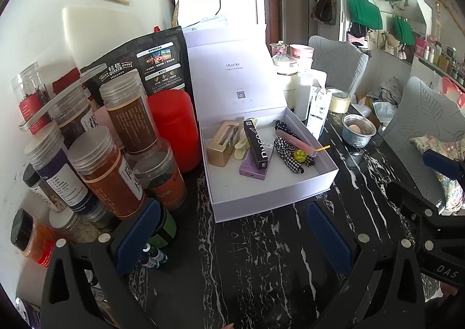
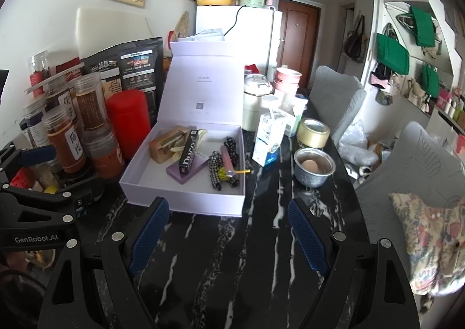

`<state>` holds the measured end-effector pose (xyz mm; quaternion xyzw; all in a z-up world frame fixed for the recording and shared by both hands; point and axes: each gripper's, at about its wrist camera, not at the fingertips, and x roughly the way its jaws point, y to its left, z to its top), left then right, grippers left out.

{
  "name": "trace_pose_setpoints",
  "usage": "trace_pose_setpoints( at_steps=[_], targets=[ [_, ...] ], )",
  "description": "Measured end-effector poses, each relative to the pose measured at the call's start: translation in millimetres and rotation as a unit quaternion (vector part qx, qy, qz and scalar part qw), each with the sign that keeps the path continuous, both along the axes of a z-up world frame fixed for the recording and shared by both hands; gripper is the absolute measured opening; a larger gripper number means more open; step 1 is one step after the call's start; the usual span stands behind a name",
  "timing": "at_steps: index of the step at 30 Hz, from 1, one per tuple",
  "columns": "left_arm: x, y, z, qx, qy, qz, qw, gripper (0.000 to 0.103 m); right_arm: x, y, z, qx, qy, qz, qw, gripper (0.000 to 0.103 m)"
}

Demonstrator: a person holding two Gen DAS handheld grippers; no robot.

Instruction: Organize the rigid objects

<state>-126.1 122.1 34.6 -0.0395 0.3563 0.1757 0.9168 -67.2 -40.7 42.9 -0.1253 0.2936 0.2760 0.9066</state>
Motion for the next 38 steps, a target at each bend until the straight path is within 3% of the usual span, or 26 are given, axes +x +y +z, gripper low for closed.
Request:
trace_pose_setpoints(
  at_steps=[38],
  targets=[
    [8,-9,-7,0.008,0.02,-0.015,0.9997,0.103,5,-10,-2,0.001,0.006,-0.011,1.0,0.085]
  ],
)
